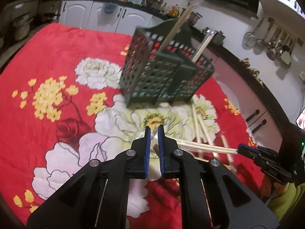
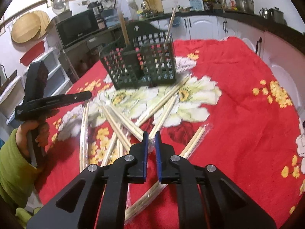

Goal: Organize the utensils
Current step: 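Close the left tool on a wrapped chopstick while the right tool grasps another, then lift the left tool's chopstick above the green holder while the right tool carries its own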

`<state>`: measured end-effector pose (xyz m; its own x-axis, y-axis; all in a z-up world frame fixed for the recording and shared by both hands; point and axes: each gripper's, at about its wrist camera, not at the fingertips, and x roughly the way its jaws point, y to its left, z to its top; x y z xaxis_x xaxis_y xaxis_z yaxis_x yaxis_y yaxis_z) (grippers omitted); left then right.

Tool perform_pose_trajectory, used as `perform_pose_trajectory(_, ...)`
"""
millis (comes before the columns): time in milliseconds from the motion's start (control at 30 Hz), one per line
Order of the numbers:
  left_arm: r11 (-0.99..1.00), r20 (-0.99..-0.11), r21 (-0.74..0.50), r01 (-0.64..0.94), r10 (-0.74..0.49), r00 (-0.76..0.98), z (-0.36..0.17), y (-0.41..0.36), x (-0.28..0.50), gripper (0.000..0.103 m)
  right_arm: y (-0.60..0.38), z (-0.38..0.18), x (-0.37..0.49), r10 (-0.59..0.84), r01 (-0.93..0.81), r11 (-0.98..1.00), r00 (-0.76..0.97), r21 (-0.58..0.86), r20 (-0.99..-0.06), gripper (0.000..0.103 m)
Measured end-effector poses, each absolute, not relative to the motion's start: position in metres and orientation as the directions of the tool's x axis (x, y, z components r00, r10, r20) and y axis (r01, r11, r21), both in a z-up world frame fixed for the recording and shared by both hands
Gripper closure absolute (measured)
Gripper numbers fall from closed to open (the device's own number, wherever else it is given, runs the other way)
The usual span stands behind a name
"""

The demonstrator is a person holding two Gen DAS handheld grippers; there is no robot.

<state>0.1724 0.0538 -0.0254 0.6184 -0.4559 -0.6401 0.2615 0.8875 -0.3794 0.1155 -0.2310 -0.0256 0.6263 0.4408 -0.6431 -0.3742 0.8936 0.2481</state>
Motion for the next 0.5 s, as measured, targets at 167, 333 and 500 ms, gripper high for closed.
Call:
perform_pose_trajectory(167,0.876,-0.602,-0.370,0.308,-0.479,0.639,-0.001,0.044,0.168,0.098,-0.238,-0.002,0.117,0.436,-0.373,0.898,0.681,0.233,-0.588,0.099)
perform_pose_trajectory(333,0.864,-0.566,-0.363,0.349,-0.502,0.654,0.019,0.033,0.165,0.099,-0.240,0.020,0.118,0.440,-0.389,0.896,0.722,0.214,-0.534,0.100)
perform_pose_trajectory(500,0.849,-0.529,-0.358,0.389,-0.527,0.664,0.038,0.020,0.164,0.099,-0.239,0.041,0.119,0.467,-0.415,0.883,0.740,0.218,-0.484,0.100)
